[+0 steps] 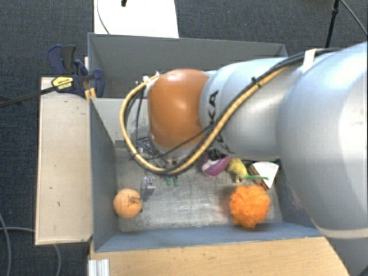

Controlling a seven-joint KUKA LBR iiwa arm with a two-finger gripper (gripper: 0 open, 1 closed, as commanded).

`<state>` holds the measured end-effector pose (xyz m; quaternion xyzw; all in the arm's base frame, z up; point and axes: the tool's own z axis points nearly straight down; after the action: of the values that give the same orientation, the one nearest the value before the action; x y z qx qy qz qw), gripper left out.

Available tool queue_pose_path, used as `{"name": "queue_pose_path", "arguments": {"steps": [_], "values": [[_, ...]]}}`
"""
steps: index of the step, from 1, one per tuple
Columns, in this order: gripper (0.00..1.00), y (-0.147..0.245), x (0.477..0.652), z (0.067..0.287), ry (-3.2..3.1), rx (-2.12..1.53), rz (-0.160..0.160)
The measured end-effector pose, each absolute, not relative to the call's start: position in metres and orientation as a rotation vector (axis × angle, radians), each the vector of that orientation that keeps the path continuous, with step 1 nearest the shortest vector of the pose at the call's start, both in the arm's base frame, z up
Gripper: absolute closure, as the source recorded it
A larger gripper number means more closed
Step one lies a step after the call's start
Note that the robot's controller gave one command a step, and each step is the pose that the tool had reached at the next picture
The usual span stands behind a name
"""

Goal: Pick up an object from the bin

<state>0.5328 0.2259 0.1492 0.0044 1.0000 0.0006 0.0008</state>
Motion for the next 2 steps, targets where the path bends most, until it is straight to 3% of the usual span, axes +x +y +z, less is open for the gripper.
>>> {"name": "queue_pose_path", "arguments": {"steps": [1,2], "values": [[1.00,0.2259,0.5328,0.1492,3.140,0.020,0.002],[0.00,0.2258,0.5328,0.1492,3.140,0.022,0.002]]}}
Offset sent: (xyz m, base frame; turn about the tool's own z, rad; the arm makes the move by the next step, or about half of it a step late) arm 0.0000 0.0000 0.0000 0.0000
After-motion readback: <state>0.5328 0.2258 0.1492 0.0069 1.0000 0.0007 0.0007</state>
